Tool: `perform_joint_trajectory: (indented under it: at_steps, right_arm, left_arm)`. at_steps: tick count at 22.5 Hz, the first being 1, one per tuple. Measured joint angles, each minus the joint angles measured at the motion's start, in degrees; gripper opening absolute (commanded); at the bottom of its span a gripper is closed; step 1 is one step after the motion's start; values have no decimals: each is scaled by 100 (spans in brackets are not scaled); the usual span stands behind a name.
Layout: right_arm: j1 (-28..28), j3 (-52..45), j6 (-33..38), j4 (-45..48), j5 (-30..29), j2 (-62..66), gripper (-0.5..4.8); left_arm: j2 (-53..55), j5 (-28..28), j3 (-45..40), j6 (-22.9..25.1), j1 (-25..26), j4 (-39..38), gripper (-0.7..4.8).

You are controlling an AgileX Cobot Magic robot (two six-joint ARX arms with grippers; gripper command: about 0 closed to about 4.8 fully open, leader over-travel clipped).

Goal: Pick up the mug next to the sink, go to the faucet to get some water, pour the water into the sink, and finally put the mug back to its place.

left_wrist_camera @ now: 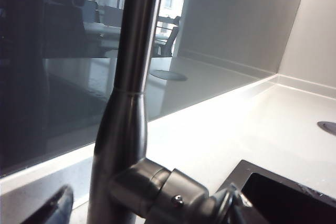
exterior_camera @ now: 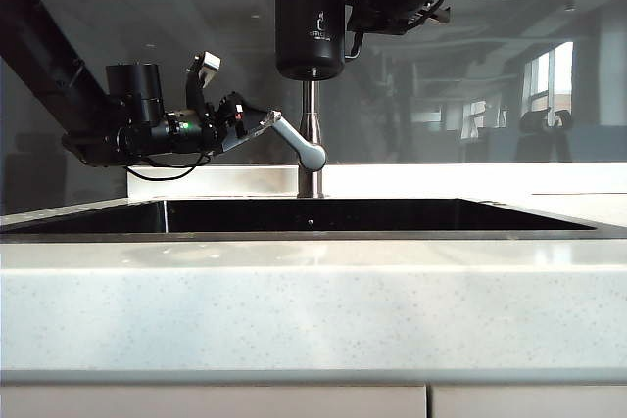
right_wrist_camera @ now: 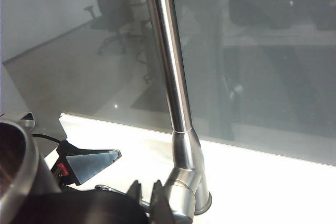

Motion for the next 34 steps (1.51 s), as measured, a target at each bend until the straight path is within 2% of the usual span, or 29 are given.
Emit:
perform_joint_trajectory:
  at_steps: [5, 9, 13, 15, 19, 21, 23, 27, 29, 30, 34]
  right_arm:
    - [-2, 0, -4, -7, 0, 9, -6]
    - [-4, 0, -9, -50, 0, 9, -6]
    - [-7, 0, -28, -50, -2, 11, -6]
    - [-7, 0, -216, -52, -2, 9, -6]
    - [-9, -2, -1613, -584, 20, -74, -6]
    - [0, -15, -2747, -846, 420, -280, -6]
    - [11, -15, -3261, -824, 787, -400, -6]
    - [11, -9, -5101, -732, 1915, -695, -6]
    - [11, -9, -5727, -732, 2124, -719, -6]
    - [37, -9, -6389, -732, 2271, -728, -6]
    - [195, -9, -7879, -723, 2492, -728, -6]
  left_arm:
    - [-4, -291, 9, 249, -26, -221, 371]
    - [-7, -901, 2, 317, -46, -304, 371]
    - [-7, -953, -11, 317, -44, -308, 371]
    - [-7, -780, -9, 221, -24, -348, 371]
    - [-4, -601, -11, 197, 26, -383, 371]
    - [-4, -605, -11, 197, 20, -372, 371]
    - [-4, -605, -11, 197, 20, -356, 371]
    - [-4, -608, -9, 197, 22, -339, 371]
    - [-2, -608, -11, 197, 22, -339, 371]
    - [-4, -605, -9, 197, 22, -339, 371]
    - [-2, -608, -9, 195, 17, -339, 371]
